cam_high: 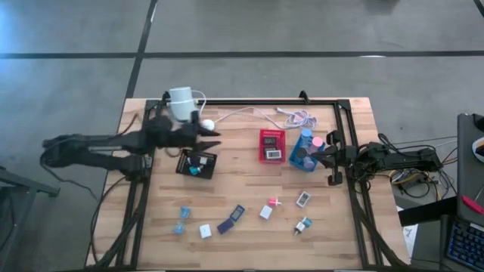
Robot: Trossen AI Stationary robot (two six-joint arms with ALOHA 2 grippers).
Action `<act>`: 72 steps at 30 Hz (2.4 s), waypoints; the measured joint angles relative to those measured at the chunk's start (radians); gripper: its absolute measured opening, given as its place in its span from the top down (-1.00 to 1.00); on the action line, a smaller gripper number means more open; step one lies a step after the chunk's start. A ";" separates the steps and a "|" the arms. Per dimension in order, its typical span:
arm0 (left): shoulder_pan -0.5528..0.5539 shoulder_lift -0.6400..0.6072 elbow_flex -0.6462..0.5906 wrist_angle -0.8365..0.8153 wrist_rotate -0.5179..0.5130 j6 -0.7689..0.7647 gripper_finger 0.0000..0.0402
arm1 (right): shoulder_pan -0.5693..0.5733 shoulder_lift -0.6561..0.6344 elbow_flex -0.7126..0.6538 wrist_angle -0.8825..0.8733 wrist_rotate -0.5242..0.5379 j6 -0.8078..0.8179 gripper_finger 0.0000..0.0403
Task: Pick & Place Office items
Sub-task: Put the pink charger adaptor into the black bin
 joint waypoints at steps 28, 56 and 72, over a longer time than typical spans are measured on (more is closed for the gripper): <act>0.035 -0.610 -0.536 0.043 -0.068 0.075 0.95 | 0.000 0.001 -0.006 -0.001 0.000 -0.010 0.96; 0.069 -0.610 -0.573 0.081 -0.069 0.106 0.93 | 0.000 0.029 -0.023 -0.083 -0.003 -0.009 0.96; 0.069 -0.610 -0.574 0.111 -0.069 0.086 0.93 | 0.003 0.506 0.165 0.098 -0.061 0.067 0.85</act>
